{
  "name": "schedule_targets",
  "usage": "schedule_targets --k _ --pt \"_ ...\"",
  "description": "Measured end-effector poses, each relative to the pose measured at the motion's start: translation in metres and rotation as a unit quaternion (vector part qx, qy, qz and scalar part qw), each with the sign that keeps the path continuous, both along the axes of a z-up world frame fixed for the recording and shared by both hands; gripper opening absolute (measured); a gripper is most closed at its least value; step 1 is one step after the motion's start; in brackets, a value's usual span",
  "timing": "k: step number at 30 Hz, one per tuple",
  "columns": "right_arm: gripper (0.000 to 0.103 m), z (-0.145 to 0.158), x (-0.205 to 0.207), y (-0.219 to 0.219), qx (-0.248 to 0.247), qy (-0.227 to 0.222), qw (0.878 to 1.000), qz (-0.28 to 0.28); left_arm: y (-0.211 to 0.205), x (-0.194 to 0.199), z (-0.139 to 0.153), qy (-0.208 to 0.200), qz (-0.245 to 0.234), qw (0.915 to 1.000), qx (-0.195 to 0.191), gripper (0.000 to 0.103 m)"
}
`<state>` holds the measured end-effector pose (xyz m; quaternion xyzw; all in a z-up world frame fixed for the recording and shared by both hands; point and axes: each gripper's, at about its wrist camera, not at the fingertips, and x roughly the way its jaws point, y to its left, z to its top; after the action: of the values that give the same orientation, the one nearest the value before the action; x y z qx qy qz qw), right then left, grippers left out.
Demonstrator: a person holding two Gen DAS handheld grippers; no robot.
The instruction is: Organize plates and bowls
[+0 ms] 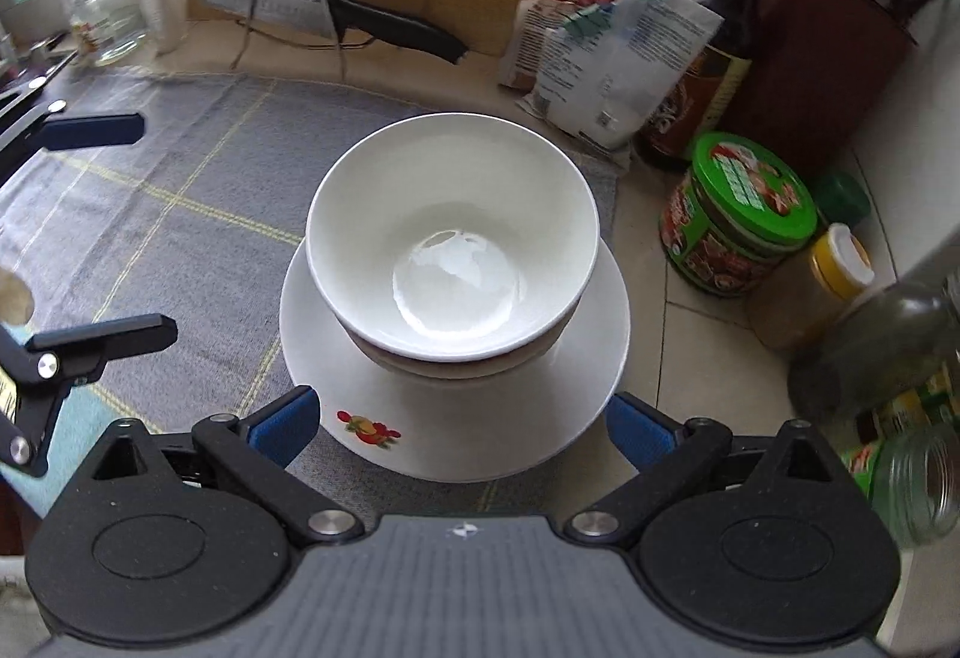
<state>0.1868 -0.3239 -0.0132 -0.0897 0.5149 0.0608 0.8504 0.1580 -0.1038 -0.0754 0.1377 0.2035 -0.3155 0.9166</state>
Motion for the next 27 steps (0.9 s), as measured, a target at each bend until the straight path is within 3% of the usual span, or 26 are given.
schedule_targets --k 5,10,17,27 --pt "0.103 0.007 -0.031 0.021 0.012 -0.018 0.995 -0.098 0.017 -0.018 0.015 0.032 0.063 0.9971 -0.028 0.102" --pt "0.103 0.02 -0.072 0.032 0.021 -0.051 0.984 -0.169 0.03 -0.039 0.028 0.049 0.096 0.9941 -0.009 0.102" --pt "0.103 0.037 -0.116 0.045 0.041 -0.082 0.976 -0.197 0.042 -0.062 0.04 0.046 0.093 0.9945 -0.009 0.102" --pt "0.103 0.051 -0.14 0.053 0.046 -0.114 0.968 -0.219 0.048 -0.073 0.049 0.056 0.105 0.9928 -0.011 0.102"
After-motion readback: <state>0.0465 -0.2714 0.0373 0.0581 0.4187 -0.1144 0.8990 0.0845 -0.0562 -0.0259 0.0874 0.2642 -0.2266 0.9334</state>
